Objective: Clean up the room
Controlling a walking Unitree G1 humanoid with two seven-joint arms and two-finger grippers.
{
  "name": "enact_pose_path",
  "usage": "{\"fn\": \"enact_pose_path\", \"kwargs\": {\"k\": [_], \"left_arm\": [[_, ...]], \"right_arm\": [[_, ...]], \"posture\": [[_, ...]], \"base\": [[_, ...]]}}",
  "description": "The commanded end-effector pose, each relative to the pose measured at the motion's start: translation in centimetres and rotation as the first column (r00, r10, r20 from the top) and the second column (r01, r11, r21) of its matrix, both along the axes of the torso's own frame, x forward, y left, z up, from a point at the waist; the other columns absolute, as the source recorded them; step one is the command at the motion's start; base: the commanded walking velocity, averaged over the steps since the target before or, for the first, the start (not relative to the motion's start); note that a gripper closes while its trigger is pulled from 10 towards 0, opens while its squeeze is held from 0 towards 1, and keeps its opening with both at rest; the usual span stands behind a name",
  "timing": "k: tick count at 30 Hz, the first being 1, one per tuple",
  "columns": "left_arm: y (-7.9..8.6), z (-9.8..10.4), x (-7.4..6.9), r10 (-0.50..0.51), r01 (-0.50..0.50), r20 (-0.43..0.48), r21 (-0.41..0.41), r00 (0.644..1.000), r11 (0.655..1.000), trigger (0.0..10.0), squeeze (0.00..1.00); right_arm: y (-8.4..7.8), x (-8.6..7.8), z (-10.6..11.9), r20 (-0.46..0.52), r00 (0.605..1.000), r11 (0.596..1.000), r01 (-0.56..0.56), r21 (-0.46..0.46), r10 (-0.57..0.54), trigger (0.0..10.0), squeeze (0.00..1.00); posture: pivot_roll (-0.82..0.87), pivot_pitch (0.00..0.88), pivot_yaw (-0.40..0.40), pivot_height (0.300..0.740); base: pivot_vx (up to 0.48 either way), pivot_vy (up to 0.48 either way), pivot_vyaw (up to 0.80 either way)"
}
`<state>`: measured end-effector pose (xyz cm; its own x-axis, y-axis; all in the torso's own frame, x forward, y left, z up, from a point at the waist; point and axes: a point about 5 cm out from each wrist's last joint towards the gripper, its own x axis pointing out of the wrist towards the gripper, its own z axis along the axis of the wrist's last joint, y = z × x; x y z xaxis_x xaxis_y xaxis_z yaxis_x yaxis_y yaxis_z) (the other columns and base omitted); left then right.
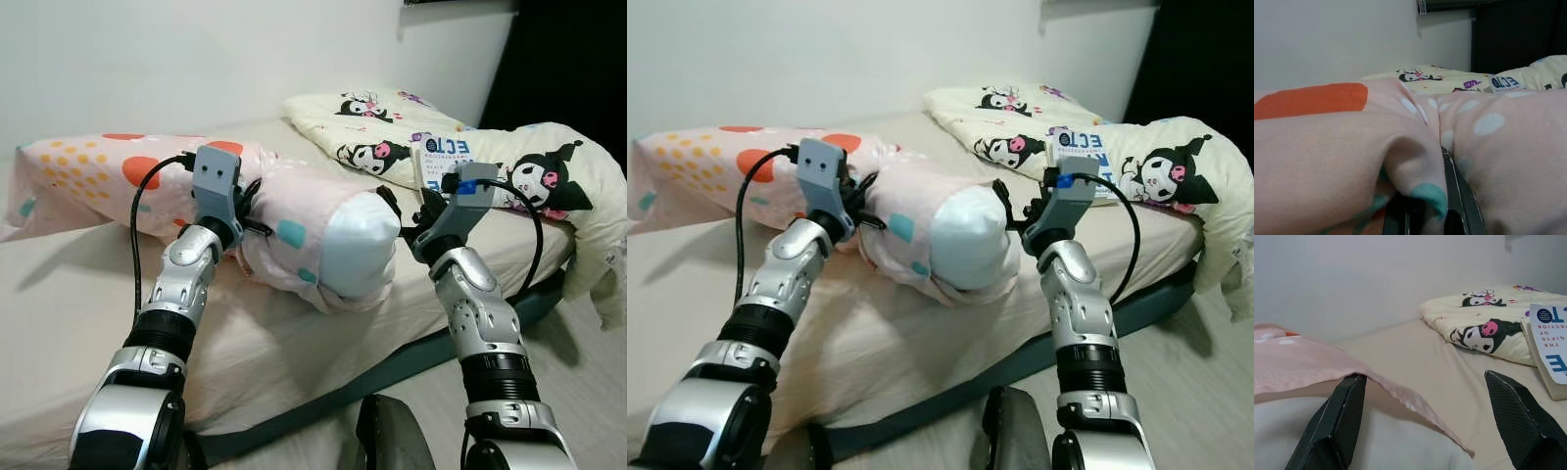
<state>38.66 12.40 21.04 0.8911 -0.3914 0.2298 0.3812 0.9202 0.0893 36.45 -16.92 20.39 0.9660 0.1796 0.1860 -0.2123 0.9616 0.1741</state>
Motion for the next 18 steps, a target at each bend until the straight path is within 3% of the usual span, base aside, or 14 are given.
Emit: {"fn": "enact_pose_path", "kwargs": {"k": [1,7,11,18], "left_arm": [[-1.1,-0.2,-0.1,-0.039,0.04,-0.017,0.006,0.999,0.999,10.0,0.0],[-1.3,0.7,-0.1,-0.023,0.023,0.001,-0.041,1.0,0.999,10.0,0.0],[-1.9,1.1,-0.3,-0.024,0.025,0.021,-0.045,0.999,0.999,10.0,0.0],[-2.1,1.7,-0.2,-0.031,0.032,0.035,-0.041,0.999,0.999,10.0,0.0]], "right_arm": [[0.2,-0.2,0.4,0.028,1.0,1.0,-0.007,0.011,0.006,10.0,0.0],[-0.2,-0.3,0.8,0.041,0.999,1.0,0.007,0.018,-0.008,10.0,0.0],[-0.9,-0.3,0.9,0.043,0.999,0.999,0.021,0.026,-0.022,10.0,0.0],[-1.1,-0.3,1.8,0.076,0.997,0.998,0.022,0.052,-0.026,10.0,0.0]], "posture": [[-0.02,0.0,-0.004,0.498],[-0.04,0.0,-0.01,0.517],[-0.06,0.0,-0.038,0.527],[-0.05,0.0,-0.018,0.546]], "base": [[0.0,0.0,0.0],[0.0,0.0,0.0],[0.0,0.0,0.0],[0.0,0.0,0.0]]}}
